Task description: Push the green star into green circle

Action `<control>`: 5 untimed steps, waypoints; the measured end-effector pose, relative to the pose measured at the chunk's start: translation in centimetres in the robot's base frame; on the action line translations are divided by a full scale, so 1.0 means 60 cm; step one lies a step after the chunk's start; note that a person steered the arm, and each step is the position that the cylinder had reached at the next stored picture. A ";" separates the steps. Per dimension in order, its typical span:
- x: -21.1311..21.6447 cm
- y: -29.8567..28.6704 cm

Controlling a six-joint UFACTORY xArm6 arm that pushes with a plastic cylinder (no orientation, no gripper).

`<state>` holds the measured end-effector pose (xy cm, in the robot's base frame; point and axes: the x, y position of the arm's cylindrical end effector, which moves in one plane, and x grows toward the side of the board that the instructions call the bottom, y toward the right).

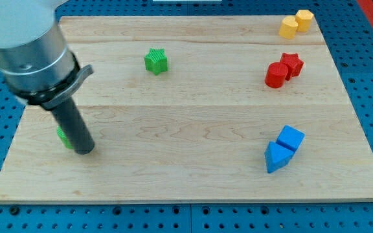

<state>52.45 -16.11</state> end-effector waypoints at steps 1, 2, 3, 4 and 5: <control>-0.081 0.072; -0.182 0.252; -0.306 0.327; -0.350 0.214; -0.291 0.096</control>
<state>34.96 -10.34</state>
